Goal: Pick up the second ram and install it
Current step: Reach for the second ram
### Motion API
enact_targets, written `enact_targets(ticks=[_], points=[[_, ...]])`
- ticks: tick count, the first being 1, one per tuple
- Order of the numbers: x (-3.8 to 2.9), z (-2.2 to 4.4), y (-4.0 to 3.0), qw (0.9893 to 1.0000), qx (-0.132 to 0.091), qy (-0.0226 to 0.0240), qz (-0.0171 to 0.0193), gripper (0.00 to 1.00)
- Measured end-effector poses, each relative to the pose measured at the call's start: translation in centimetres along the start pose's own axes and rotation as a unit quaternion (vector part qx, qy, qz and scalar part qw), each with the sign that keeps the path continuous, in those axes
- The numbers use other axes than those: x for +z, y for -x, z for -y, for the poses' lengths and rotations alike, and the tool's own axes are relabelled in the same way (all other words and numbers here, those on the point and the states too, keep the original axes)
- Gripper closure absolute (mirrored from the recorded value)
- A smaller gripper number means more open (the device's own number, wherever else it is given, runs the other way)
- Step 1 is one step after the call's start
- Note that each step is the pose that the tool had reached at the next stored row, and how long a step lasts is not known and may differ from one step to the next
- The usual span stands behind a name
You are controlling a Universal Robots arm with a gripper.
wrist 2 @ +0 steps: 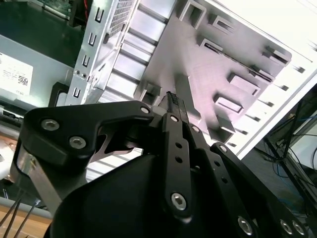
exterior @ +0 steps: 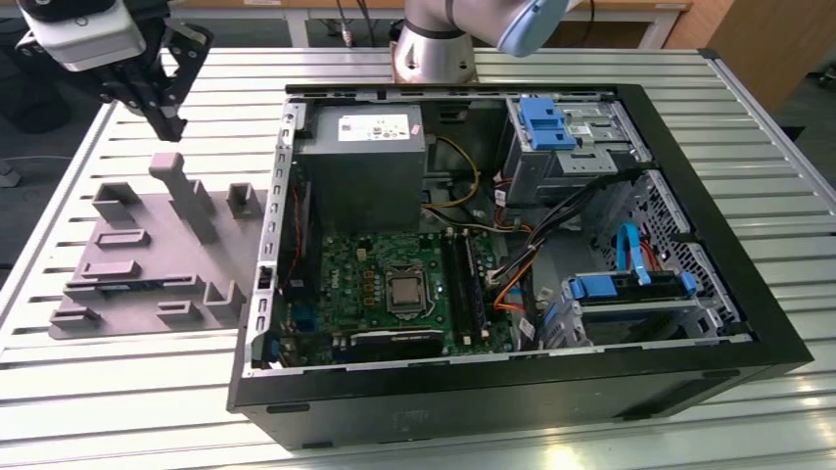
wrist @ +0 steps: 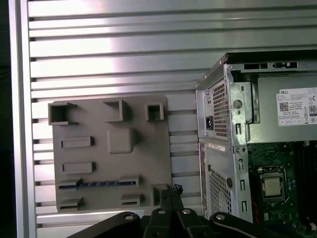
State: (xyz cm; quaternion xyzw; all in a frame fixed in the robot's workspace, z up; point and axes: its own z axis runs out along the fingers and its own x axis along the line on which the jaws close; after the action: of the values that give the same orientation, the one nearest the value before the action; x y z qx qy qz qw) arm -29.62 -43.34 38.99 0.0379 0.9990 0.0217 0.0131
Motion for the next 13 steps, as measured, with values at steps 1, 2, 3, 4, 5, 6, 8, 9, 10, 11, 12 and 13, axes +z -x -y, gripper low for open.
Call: enact_targets(ticks=[1,2,3,4,5,6,8,9,10,11,12,13], points=[[0.01,0.07,-0.15,1.0,0.0,0.0,0.0,0.89],[0.02,0.14,-0.3,1.0,0.0,0.0,0.0,0.89],[0.02,0.19,-0.42,1.0,0.0,0.0,0.0,0.89],[0.02,0.21,-0.51,1.0,0.0,0.0,0.0,0.89],[0.02,0.22,-0.53,1.0,0.0,0.0,0.0,0.89],[0.02,0.21,-0.53,1.0,0.0,0.0,0.0,0.89],[0.02,0.21,-0.54,1.0,0.0,0.0,0.0,0.89],[0.02,0.21,-0.55,1.0,0.0,0.0,0.0,0.89],[0.02,0.21,-0.55,1.0,0.0,0.0,0.0,0.89],[0.02,0.21,-0.55,1.0,0.0,0.0,0.0,0.89],[0.02,0.21,-0.55,1.0,0.0,0.0,0.0,0.89],[0.02,0.21,-0.55,1.0,0.0,0.0,0.0,0.89]])
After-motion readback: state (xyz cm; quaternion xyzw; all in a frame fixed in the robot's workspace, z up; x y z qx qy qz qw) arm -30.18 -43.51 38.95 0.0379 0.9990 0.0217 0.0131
